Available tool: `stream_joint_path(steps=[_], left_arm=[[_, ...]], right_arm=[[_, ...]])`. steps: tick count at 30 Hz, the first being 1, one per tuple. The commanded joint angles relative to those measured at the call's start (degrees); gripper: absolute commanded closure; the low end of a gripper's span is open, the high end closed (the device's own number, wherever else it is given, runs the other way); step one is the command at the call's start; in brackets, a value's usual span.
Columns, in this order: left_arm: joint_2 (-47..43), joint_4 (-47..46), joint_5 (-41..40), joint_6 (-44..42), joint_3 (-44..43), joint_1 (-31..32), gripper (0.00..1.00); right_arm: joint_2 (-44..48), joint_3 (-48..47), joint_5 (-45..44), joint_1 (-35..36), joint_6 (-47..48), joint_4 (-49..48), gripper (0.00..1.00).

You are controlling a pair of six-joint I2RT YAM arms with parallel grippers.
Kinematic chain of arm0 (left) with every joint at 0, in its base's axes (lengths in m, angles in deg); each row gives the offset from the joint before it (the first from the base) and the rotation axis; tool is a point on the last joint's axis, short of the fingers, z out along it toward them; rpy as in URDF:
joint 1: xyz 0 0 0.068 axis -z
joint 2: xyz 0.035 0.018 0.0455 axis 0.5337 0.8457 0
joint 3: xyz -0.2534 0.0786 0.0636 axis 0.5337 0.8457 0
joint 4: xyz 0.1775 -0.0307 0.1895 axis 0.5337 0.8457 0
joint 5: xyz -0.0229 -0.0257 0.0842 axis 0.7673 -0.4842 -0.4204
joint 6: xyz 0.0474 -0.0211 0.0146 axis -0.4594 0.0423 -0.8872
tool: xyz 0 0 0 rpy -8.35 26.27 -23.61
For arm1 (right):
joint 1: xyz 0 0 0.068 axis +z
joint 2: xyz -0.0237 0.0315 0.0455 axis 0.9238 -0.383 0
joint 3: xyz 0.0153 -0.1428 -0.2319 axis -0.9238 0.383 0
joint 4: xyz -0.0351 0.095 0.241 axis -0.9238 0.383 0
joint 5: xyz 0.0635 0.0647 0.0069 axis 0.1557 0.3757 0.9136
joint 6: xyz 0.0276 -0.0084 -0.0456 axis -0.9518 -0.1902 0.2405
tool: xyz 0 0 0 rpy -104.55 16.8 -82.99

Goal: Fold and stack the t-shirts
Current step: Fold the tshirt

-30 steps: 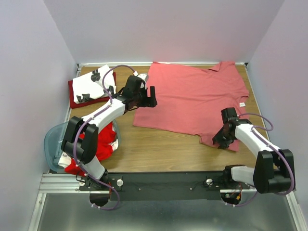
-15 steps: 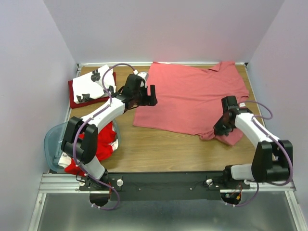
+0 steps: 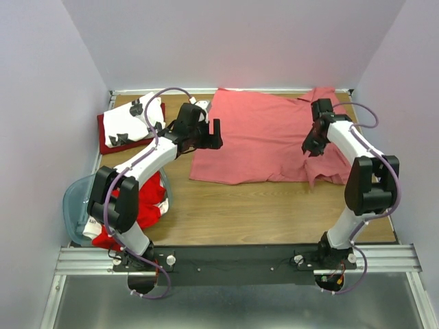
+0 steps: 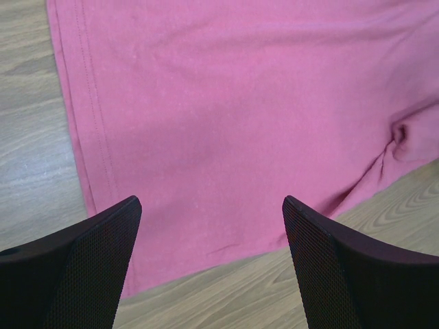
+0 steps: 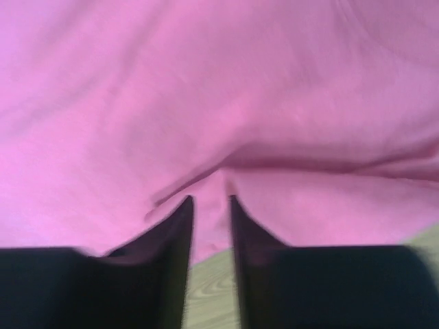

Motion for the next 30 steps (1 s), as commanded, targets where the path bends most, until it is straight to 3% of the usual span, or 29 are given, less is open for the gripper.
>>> stream_joint_path(steps=[1,3,6,12,16,30], left_arm=[[0.73,1.04,-1.24,-1.30,-1.77,-0.23,0.09],[0.82,1.13,-1.33,-1.30,-1.59,-0.23,0.09],[0.99,1.21,-1.16,-1.56,-1.42,-0.23,0.09],[2.31,0.95,-0.54,-1.48,-2.12,-0.23,0.09],[3.54,1.04,0.08,-1.83,-2.91,-0.23,0.09],[2.75,0.86,0.87,-1.39,0.51,-1.28,0.09]], right_arm=[[-0.98,-5.57,-1.36,-0.21,2.41,2.20,0.58],[0.59,-5.76,-0.75,-0.30,3.11,2.47,0.48],[5.32,-2.87,1.09,-0.21,4.26,2.65,0.44],[15.53,7.33,6.90,-0.21,3.91,2.65,0.39],[20.36,15.14,5.16,-0.21,1.71,3.26,0.36],[20.21,22.72,-1.79,-0.21,-0.31,0.28,0.34]])
